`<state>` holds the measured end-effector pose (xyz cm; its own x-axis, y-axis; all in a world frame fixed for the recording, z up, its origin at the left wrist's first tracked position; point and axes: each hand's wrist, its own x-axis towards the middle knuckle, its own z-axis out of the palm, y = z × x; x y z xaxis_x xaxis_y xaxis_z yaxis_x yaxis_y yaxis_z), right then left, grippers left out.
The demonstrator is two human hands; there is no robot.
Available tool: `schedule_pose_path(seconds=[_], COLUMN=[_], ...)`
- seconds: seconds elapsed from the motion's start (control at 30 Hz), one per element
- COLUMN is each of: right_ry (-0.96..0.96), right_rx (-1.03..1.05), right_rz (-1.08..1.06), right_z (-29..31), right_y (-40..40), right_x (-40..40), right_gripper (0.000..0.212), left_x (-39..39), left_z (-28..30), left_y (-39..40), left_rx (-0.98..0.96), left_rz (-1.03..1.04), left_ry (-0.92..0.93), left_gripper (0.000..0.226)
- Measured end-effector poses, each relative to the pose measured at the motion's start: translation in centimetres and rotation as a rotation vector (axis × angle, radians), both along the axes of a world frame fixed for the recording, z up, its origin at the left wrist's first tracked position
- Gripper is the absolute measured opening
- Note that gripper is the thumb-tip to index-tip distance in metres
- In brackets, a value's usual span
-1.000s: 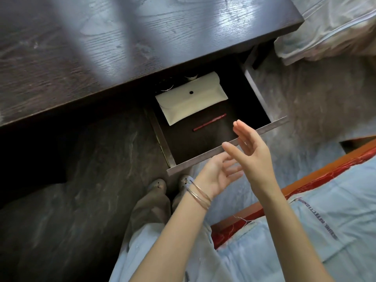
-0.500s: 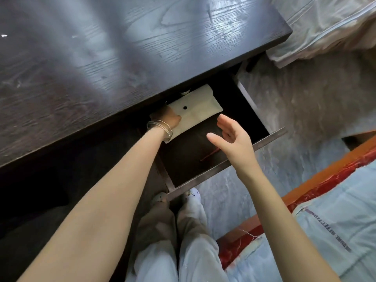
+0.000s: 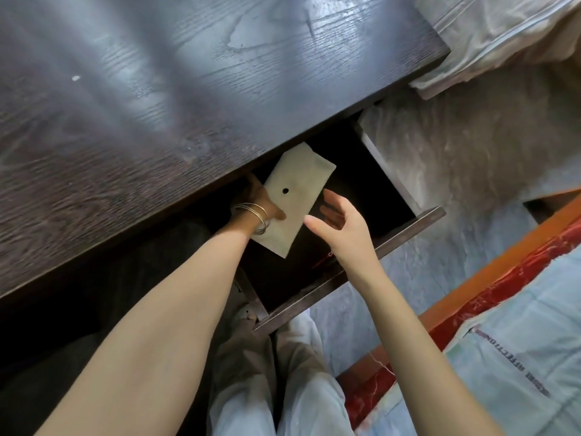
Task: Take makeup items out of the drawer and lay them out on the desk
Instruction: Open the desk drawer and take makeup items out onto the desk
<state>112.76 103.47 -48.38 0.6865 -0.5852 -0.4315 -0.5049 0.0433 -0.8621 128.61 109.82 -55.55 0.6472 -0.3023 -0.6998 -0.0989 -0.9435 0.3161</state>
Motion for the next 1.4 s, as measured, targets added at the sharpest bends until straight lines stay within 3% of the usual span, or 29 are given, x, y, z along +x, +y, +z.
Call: schedule_pose_path(seconds=[0.1, 0.17, 0.23, 0.37, 0.47, 0.57, 0.7, 0.8, 0.97, 1.03, 1.13, 1.2, 1.27, 1.4], right_ry=[-0.007, -0.015, -0.026, -0.265, -0.466, -0.480, -0.353, -0.292, -0.245, -0.292, -0.351, -0.285, -0.159, 0.007], right_rx=[0.036, 0.056, 0.027, -0.040, -0.141, -0.226, -0.331, -0.398, -0.438, -0.427, -0.323, -0.317, -0.325, -0.304], right_rz=[-0.081, -0.140, -0.190, -0.356, -0.344, -0.175, 0.068, 0.192, 0.270, 0.247, 0.104, -0.001, -0.046, -0.027], right_z=[0.0, 0.1, 0.3, 3.2, 7.6, 10.9, 12.7, 12.5, 10.7, 10.2, 9.7, 8.8, 7.4, 4.4], right_y=[0.2, 0.4, 1.0, 2.3, 2.9, 2.2, 1.2, 1.0, 1.9, 2.2, 1.7, 0.6, -0.8, -2.6], right_x=[-0.1, -0.2, -0.6, -2.0, -1.5, 1.9, 8.8, 12.8, 13.8, 12.1, 8.1, 5.2, 2.8, -0.2], right_gripper=[0.067, 0.066, 0.067, 0.066, 0.056, 0.051, 0.044, 0.040, 0.044, 0.040, 0.026, 0.018, 0.014, 0.016], left_x=[-1.6, -3.1, -4.8, -7.6, -7.7, -5.1, 2.6, 7.3, 7.6, 5.3, -0.1, -3.5, -5.9, -8.0], left_z=[2.1, 4.5, 7.3, 14.8, 19.7, 22.5, 22.1, 20.8, 19.1, 18.8, 19.1, 18.5, 16.8, 11.4], left_y=[-0.4, -0.8, -0.8, 0.7, 2.2, 3.5, 3.8, 3.7, 5.0, 6.0, 6.3, 5.5, 4.1, 0.2], left_rx=[-0.084, -0.153, -0.214, -0.596, -0.788, -0.880, -0.831, -0.738, -0.466, -0.516, -0.792, -0.933, -0.927, -0.589], left_rz=[-0.219, -0.369, -0.473, -0.474, -0.283, 0.059, 0.426, 0.437, 0.198, 0.171, 0.194, 0.112, 0.006, -0.144], left_ry=[-0.216, -0.337, -0.372, -0.428, -0.412, -0.452, -0.460, -0.403, -0.523, -0.622, -0.889, -0.827, -0.658, -0.299], left_gripper=[0.060, 0.038, 0.035, 0.023, 0.025, 0.035, 0.060, 0.073, 0.046, 0.038, 0.023, 0.015, 0.013, 0.020])
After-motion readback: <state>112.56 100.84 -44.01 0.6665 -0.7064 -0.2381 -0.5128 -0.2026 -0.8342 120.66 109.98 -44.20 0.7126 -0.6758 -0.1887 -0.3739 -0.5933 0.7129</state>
